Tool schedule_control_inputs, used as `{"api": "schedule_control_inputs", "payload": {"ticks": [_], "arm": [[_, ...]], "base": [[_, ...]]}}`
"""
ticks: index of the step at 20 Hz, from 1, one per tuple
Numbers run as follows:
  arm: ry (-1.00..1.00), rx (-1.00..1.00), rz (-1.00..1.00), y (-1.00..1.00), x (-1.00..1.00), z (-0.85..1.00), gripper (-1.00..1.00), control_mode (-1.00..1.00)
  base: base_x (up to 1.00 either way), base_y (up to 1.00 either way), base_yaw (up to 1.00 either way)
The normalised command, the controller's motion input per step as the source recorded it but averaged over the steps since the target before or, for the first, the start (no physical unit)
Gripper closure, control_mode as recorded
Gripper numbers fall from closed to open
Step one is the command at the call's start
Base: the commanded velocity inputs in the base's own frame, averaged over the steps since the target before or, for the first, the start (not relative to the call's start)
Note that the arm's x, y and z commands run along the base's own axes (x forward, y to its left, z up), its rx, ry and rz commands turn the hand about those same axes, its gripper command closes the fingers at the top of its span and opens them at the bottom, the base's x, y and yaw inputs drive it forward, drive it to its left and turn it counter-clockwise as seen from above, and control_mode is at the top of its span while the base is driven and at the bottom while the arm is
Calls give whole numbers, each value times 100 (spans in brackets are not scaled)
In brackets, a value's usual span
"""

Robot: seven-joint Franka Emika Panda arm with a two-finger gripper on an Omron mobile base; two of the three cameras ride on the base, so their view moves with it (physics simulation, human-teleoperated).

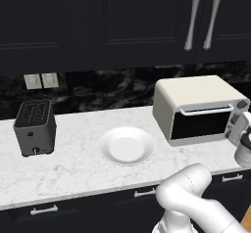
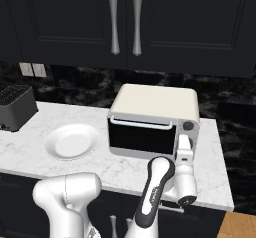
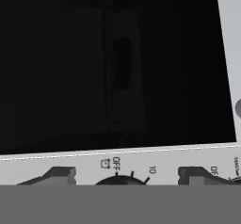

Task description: Pick up the kebab skewer and baguette bread, and place them inside the toaster oven. Close the toaster oven door and start by setting the timer.

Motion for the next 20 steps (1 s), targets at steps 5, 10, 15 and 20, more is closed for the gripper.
{"api": "schedule_control_inputs", "payload": {"ticks": [5, 10, 15, 20], "arm": [[0, 0, -2, -47, 0, -5, -100, -100], [0, -1, -3, -49, -5, -14, -100, -100], [0, -3, -3, -39, -16, -14, -100, -100], [0, -5, -1, -25, -10, -7, -100, -100]], "base": [[0, 0, 0], [0, 0, 0], [0, 0, 0], [0, 0, 0]]}}
